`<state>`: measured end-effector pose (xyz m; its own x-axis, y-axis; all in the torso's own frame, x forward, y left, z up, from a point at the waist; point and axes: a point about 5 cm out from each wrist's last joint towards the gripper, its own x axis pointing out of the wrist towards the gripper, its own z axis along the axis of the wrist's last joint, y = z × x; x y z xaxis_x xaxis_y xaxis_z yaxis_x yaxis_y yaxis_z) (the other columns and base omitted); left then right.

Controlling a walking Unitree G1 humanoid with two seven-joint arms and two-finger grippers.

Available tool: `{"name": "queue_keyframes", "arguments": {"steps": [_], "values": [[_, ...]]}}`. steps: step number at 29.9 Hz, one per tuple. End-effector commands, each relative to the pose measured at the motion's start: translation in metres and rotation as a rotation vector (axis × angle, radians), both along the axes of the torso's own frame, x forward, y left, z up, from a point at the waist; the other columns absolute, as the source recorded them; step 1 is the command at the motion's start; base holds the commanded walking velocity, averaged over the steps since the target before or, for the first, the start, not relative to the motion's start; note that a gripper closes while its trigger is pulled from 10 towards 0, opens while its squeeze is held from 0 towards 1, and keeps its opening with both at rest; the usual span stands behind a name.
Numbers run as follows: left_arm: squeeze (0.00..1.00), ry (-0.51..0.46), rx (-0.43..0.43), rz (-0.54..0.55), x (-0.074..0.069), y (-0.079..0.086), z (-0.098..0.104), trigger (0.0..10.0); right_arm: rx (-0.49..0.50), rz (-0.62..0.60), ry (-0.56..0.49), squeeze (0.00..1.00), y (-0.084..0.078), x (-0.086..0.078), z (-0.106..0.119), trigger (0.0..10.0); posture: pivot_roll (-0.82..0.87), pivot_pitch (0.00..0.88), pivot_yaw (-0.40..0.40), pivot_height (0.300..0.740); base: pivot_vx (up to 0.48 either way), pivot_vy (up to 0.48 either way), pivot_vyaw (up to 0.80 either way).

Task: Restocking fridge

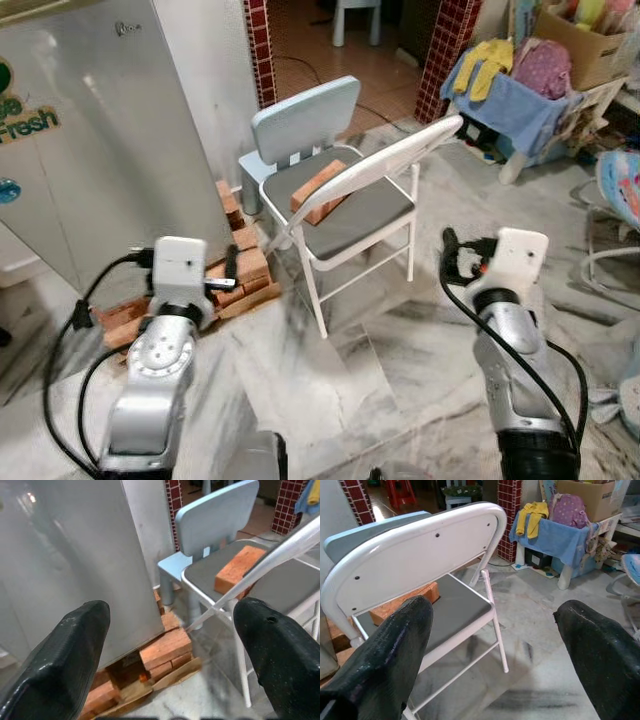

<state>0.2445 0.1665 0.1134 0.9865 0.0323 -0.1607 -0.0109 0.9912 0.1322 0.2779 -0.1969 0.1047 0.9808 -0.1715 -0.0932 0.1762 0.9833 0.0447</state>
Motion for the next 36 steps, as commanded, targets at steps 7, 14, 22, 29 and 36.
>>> {"name": "queue_keyframes", "arguments": {"steps": [7,14,22,29,36], "values": [[0.0,0.009,0.048,0.011,-0.014,0.009,-0.007,10.0,0.011,0.016,0.036,0.0,0.002,-0.006,-0.01,10.0,0.13,0.015,-0.011,0.74,0.0,0.345,0.0],[0.0,-0.198,0.17,-0.112,-0.016,0.001,0.014,10.0,0.016,0.054,0.007,0.0,0.01,0.001,-0.004,10.0,0.13,0.031,-0.029,0.74,0.0,0.48,0.0],[0.0,-0.194,0.13,-0.114,-0.017,0.001,0.012,10.0,-0.068,0.062,-0.008,0.0,0.008,0.001,-0.001,10.0,0.12,0.038,-0.009,0.74,0.0,0.48,0.0],[0.0,-0.217,0.079,-0.171,-0.005,-0.009,0.023,10.0,-0.068,0.095,-0.067,0.0,0.015,0.007,0.005,10.0,0.13,0.043,-0.003,0.74,0.0,0.48,0.0],[0.0,-0.174,0.02,-0.131,0.0,-0.004,0.004,10.0,-0.001,0.055,-0.04,0.0,0.014,0.006,-0.006,10.0,0.14,0.0,-0.01,0.74,0.0,0.48,0.0]]}}
